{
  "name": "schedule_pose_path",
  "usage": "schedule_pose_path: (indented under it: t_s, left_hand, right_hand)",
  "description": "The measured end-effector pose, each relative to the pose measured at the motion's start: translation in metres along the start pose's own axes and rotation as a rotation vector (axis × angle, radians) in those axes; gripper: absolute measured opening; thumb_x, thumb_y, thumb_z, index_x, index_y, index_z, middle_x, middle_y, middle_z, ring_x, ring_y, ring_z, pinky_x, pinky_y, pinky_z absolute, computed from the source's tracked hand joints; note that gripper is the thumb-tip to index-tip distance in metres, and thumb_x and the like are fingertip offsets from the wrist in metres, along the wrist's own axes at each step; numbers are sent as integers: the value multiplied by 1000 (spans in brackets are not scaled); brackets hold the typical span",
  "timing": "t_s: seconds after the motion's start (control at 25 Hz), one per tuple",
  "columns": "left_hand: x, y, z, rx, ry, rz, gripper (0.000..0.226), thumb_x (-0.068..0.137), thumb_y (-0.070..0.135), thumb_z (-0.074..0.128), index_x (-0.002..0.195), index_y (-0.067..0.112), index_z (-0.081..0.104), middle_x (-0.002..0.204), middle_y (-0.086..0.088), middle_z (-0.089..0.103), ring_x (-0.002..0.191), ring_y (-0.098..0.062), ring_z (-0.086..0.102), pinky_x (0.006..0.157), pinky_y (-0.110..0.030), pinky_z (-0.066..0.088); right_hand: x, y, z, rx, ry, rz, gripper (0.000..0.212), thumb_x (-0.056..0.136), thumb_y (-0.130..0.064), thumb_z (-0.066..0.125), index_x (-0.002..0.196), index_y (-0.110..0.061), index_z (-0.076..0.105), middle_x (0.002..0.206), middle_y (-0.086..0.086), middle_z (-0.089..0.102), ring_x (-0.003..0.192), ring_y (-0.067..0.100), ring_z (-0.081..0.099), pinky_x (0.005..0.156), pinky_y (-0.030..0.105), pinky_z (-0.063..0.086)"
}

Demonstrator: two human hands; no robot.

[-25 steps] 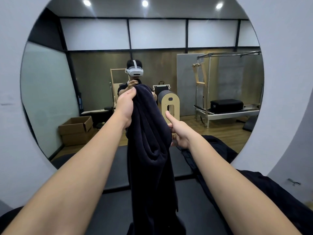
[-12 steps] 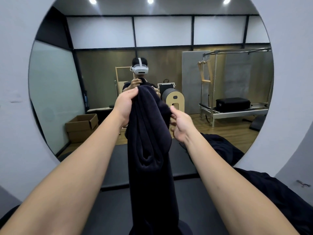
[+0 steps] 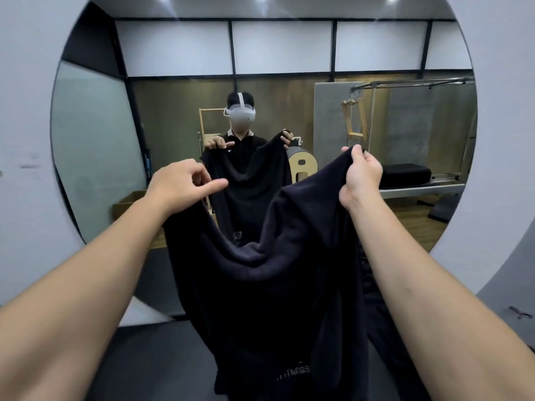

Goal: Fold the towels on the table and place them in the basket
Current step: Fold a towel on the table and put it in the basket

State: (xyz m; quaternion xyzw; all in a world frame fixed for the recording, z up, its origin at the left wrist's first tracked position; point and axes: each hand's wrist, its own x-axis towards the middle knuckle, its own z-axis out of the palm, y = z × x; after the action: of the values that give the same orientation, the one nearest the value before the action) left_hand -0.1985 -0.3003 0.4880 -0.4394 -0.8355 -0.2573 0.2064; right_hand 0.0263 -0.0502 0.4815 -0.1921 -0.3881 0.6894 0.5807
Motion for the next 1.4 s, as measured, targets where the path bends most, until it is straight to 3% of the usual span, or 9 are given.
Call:
schedule_pose_path:
  t_s: [0.16,0.28,0.4,0.48,0.6,0.68,0.96,1.24,1.4]
  left_hand:
    - [-15,-39,-12,299,-238,130,68,50,100,54,85,42,61,93,15,50,83,-11,56,74,-33,45]
    - [-15,-60,-17,425,-245,176,41,63,80,74,76,45,57,89,9,46,82,-19,55,72,-33,44]
    - [-10,-77,-23,248,-195,26,27,84,40,78,66,38,57,79,4,53,85,-32,63,72,-40,48]
    - [-5,-82,-30,-3,-146,-123,16,87,38,77,72,34,70,74,1,67,80,-30,67,70,-38,51]
    - [-2,-79,-39,-195,-80,-240,25,86,45,76,80,21,78,76,-5,74,73,-22,68,71,-37,53]
    - [-3,-78,-46,-242,-66,-290,30,85,48,76,81,18,78,78,-7,74,74,-26,69,75,-40,54]
    - [-8,-82,-47,-205,1,-402,54,90,59,64,95,8,77,92,-17,73,85,-36,68,77,-42,51]
    - [-5,-75,-36,-229,46,-411,59,92,60,61,87,3,74,89,-22,71,73,-34,62,62,-34,45]
    - [-5,-77,-25,-222,58,-414,60,91,62,61,84,4,73,88,-22,71,82,-38,67,68,-38,47]
  right_hand:
    - [31,-14,-15,-195,57,-150,27,98,-17,62,124,-11,65,116,6,71,104,20,67,90,35,58]
    - [41,-25,-28,-307,66,-257,38,95,-14,63,133,-13,62,124,0,68,109,13,65,92,26,55]
    - [47,-27,-42,-447,54,-319,54,96,-16,63,148,-13,49,144,-2,55,124,9,55,106,23,46]
    - [53,-25,-52,-547,42,-352,64,95,-21,65,153,-11,42,152,-5,44,127,6,47,108,19,39]
    - [60,-20,-69,-737,115,-444,49,96,-20,62,143,-11,56,139,-3,53,119,8,52,99,10,35]
    - [64,-18,-79,-806,163,-503,35,96,-22,59,126,-9,69,127,6,65,116,18,60,99,18,42]
    - [60,-26,-89,-1093,314,-460,25,105,-28,47,114,-12,63,129,13,56,120,34,49,96,36,38]
    - [59,-11,-84,-782,189,-176,25,107,-17,43,128,-11,56,117,3,55,104,21,53,82,27,40]
    - [65,-10,-82,-566,163,-61,31,107,-19,40,131,-22,60,128,2,57,114,21,54,101,37,49]
